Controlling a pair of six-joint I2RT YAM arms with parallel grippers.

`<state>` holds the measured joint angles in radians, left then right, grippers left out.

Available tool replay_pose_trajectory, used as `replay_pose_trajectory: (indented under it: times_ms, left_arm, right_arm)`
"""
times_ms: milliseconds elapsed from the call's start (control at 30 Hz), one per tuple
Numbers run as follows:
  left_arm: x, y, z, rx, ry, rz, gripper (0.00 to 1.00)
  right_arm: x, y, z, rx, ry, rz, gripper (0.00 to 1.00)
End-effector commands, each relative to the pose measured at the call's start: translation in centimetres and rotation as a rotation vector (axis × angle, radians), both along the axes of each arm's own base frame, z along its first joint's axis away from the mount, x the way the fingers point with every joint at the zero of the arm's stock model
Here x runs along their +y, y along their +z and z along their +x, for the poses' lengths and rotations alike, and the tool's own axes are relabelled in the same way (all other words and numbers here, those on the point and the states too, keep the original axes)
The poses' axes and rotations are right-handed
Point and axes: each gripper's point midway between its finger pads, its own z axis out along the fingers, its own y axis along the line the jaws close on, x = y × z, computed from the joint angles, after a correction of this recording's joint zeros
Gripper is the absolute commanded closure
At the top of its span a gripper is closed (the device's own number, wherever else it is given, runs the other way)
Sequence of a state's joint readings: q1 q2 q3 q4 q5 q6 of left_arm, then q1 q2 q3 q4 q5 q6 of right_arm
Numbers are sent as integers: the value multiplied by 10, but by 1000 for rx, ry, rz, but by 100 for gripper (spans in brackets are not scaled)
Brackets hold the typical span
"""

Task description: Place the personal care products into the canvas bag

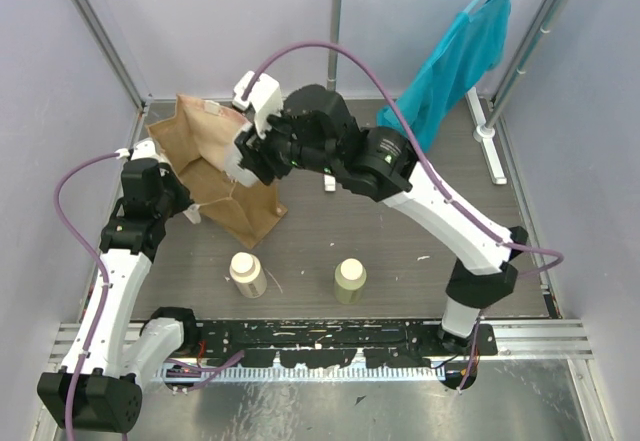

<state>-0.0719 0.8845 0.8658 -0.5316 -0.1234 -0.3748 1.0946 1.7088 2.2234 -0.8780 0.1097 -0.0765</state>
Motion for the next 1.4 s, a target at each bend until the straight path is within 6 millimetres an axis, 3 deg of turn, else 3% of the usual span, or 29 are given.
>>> replay_pose_trajectory:
  times_ms: [0, 67, 233, 400, 433, 533, 767, 833, 1133, 1267, 1367]
  left_arm:
    - [-7, 5, 5, -33, -37, -14, 87]
    - [-7, 6, 5, -39, -41, -16, 87]
    - [-10, 9, 5, -51, -56, -21, 88]
    - [-12, 12, 3, -60, -66, -30, 88]
    - [-13, 12, 3, -59, -67, -32, 88]
    - [-13, 13, 1, -64, -66, -36, 89]
    - [-12, 15, -1, -69, -61, -35, 89]
    - [-12, 17, -1, -75, -60, -36, 89]
    - [-12, 16, -1, -73, -61, -39, 88]
    - [-13, 16, -1, -73, -65, -43, 88]
    - [-13, 15, -1, -72, -64, -42, 88]
  right_arm:
    - [29, 88, 37, -209, 53, 251, 100]
    - [32, 97, 57, -195, 66, 309, 100]
    - [56, 95, 77, -230, 111, 366, 100]
    - [79, 59, 92, -183, 132, 328, 100]
    - [86, 39, 95, -151, 136, 300, 100]
    - [96, 15, 94, -92, 160, 271, 100]
    - [109, -21, 75, -18, 179, 188, 100]
    - [113, -42, 72, 0, 153, 125, 100]
    - [109, -58, 75, 5, 97, 63, 100]
    - [106, -90, 81, 43, 64, -15, 100]
    - [104, -100, 83, 46, 49, -42, 100]
